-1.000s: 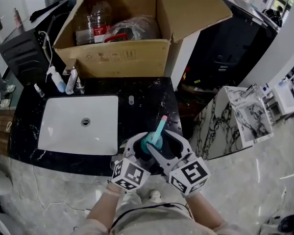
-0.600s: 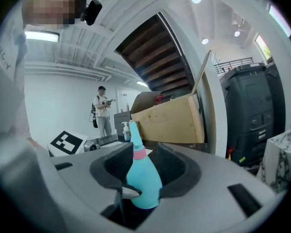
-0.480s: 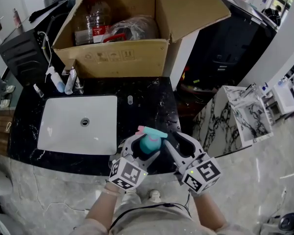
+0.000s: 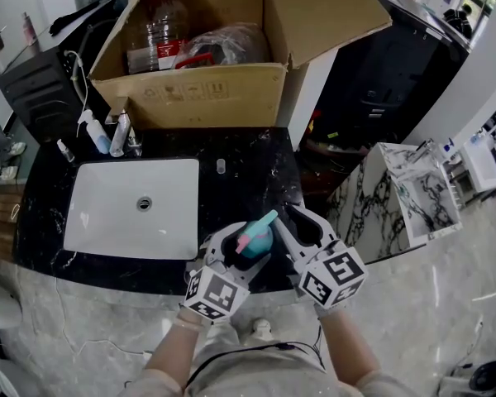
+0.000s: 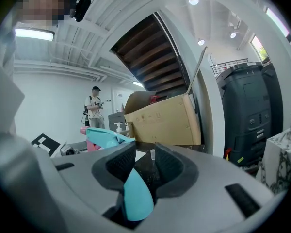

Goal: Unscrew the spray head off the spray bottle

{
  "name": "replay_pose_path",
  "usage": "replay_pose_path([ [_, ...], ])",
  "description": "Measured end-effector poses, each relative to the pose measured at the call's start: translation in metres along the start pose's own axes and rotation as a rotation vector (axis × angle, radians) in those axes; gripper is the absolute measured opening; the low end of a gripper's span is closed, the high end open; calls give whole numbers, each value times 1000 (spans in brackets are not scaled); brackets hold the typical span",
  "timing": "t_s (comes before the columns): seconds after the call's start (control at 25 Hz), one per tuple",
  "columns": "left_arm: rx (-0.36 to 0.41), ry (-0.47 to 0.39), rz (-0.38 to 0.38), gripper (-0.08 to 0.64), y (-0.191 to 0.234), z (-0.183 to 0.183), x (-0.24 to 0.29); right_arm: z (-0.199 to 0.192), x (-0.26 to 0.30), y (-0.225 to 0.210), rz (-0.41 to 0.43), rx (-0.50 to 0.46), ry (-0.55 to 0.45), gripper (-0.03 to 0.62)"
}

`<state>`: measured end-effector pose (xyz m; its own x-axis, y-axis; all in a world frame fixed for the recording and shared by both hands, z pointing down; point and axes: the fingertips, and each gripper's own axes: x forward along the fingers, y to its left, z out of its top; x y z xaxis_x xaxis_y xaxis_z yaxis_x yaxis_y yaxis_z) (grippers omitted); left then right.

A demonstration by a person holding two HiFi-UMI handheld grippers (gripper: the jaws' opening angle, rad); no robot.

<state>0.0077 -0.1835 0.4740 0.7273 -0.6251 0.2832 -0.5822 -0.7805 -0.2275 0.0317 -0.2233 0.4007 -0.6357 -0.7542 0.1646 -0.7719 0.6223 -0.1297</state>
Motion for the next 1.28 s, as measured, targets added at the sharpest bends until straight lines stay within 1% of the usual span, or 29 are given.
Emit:
replay_pose_path([
  [0.08, -5, -1, 6, 314, 0, 0, 0, 0, -1, 4, 11, 5, -7, 129],
  [0.16, -10, -1, 9, 314, 0, 0, 0, 5, -12, 13, 48, 28, -43, 133],
  [0.2, -11, -1, 10, 314, 0, 0, 0, 6, -18, 20, 73, 42, -58, 150],
  [0.28, -13, 0, 12, 314, 0, 0, 1, 6, -25, 36, 125, 53, -57, 207],
  [0.4, -16, 1, 19, 314, 1, 0, 1, 6, -20, 62, 187, 8, -26, 264],
  [0.48, -18, 2, 22, 314, 1, 0, 1, 8, -13, 72, 203, -26, -14, 295],
  [0.56, -17, 3, 23, 314, 1, 0, 1, 7, -8, 75, 196, -39, -5, 322],
  [0.64, -17, 2, 24, 314, 0, 1, 1, 5, -4, 74, 175, -47, 8, 322],
  [0.76, -17, 0, 27, 314, 1, 1, 1, 3, 0, 73, 146, -94, 27, 320],
  [0.84, -18, 0, 27, 314, 1, 0, 1, 1, -2, 71, 140, -107, 32, 296],
  [0.92, -19, -1, 26, 314, 1, 0, 1, -2, -6, 66, 140, -90, 37, 276],
  [1.04, -19, -3, 25, 314, 1, 0, 1, -4, -16, 55, 141, -61, 39, 268],
  [1.28, -26, -2, 19, 314, 2, -1, 0, -5, -30, 31, 97, -62, 41, 247],
])
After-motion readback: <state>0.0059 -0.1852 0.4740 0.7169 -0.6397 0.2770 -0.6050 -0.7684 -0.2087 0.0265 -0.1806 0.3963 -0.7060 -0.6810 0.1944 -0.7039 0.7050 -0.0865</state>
